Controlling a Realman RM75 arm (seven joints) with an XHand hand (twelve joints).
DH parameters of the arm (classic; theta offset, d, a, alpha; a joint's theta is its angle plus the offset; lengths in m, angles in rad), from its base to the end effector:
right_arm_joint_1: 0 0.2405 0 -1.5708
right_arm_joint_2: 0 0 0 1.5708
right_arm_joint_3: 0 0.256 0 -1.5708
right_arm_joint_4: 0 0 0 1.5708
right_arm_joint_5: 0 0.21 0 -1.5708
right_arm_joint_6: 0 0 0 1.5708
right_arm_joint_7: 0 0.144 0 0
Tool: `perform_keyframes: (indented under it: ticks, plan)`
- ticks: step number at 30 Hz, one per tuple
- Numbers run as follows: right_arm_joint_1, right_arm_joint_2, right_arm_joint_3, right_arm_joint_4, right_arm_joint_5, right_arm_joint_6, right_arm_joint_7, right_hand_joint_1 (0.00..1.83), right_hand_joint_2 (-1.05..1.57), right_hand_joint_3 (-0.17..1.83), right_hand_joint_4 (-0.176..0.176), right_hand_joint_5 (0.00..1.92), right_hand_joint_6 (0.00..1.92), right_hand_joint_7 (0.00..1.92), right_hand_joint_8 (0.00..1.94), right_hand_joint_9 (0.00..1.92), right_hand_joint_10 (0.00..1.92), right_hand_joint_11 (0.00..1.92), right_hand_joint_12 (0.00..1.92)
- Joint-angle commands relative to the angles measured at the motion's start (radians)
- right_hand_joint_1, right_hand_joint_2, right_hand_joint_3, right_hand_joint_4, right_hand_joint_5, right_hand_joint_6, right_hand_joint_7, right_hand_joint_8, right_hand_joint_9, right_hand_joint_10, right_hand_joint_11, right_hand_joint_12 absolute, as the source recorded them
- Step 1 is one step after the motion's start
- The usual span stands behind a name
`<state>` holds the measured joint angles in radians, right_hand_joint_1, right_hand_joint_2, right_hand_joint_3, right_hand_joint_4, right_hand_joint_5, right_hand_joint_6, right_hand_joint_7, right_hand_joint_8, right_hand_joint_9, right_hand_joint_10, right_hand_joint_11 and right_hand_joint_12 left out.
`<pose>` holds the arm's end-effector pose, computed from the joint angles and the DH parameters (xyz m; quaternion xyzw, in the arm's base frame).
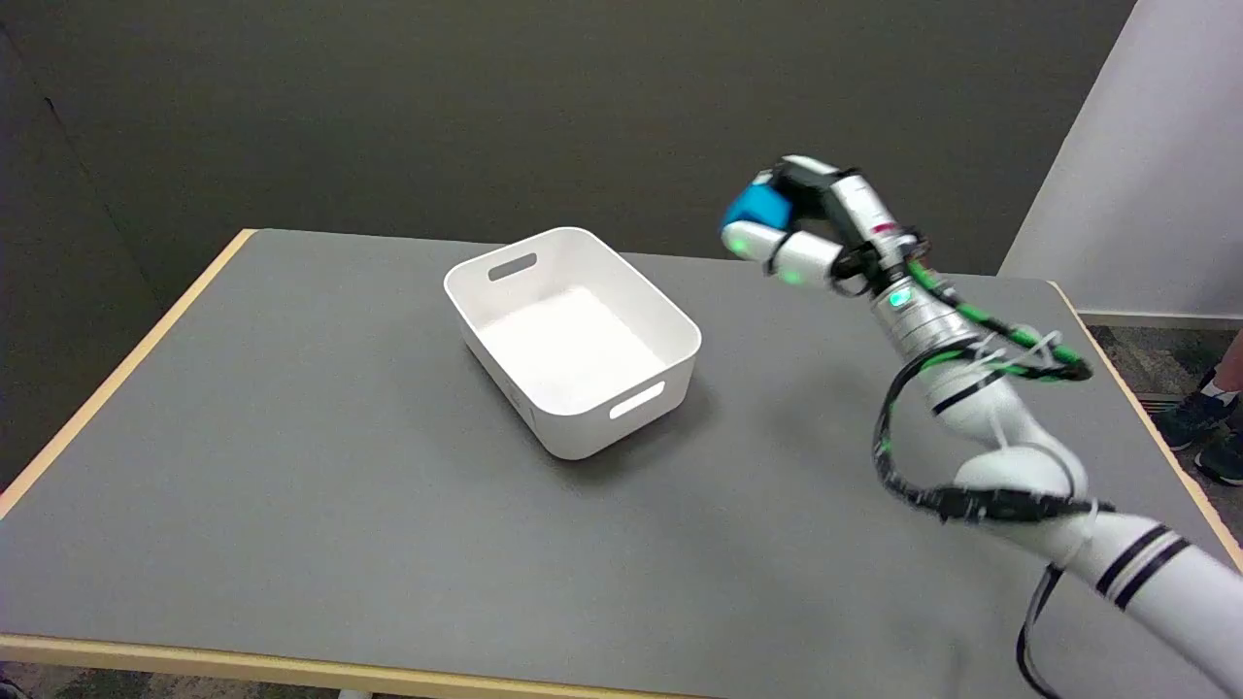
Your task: Place blue wooden cube into white box.
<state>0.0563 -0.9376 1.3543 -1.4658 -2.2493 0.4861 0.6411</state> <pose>-0.1943 -0.3547 0.3704 0.6731 -0.2034 0.4058 0.5838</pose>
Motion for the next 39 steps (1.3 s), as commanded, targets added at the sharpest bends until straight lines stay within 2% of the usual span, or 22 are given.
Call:
perform_keyframes:
  ticks: [1,2,4,5,9,11,16,22,29,35,39]
  plan:
    - [-0.095,-0.308,-0.315,-0.377,-0.242,-0.149,-0.001,0.98,1.09,0.45,-0.073,0.66,1.56,0.77,1.93,0.73,1.92,0.09,1.92]
    - [-0.085,-0.334,-0.329,-0.36,-0.251,-0.161,-0.013,0.99,1.09,0.44,-0.079,0.66,1.56,0.77,1.93,0.73,1.92,0.09,1.92]
    - [-0.029,-0.396,-0.357,-0.292,-0.264,-0.196,-0.029,1.1,1.12,0.47,-0.153,0.59,1.63,0.65,1.78,0.68,1.92,0.06,1.92]
    - [-0.005,-0.411,-0.365,-0.263,-0.263,-0.209,-0.031,1.14,1.12,0.47,-0.176,0.57,1.66,0.61,1.72,0.66,1.92,0.06,1.92]
    - [0.145,-0.447,-0.398,-0.108,-0.255,-0.276,-0.036,1.14,1.12,0.48,-0.176,0.58,1.65,0.62,1.72,0.67,1.92,0.09,1.92]
    - [0.218,-0.454,-0.406,-0.035,-0.254,-0.306,-0.036,1.0,1.08,0.45,-0.089,0.68,1.53,0.8,1.92,0.73,1.92,0.15,1.92]
    - [0.351,-0.45,-0.398,0.087,-0.265,-0.335,-0.063,1.02,1.06,0.47,-0.099,0.7,1.51,0.84,1.91,0.77,1.92,0.23,1.92]
    - [0.455,-0.456,-0.352,0.227,-0.265,-0.34,-0.277,1.03,1.04,0.48,-0.106,0.71,1.49,0.86,1.89,0.8,1.92,0.27,1.92]
    - [0.528,-0.456,-0.193,0.412,-0.259,-0.318,-0.465,1.03,1.04,0.48,-0.102,0.71,1.49,0.87,1.9,0.81,1.92,0.28,1.92]
    - [0.522,-0.427,-0.135,0.413,-0.259,-0.313,-0.558,1.03,1.04,0.48,-0.107,0.71,1.49,0.85,1.91,0.81,1.92,0.27,1.92]
    - [0.494,-0.401,-0.122,0.374,-0.252,-0.321,-0.56,1.03,1.04,0.48,-0.109,0.71,1.49,0.85,1.9,0.81,1.92,0.27,1.92]
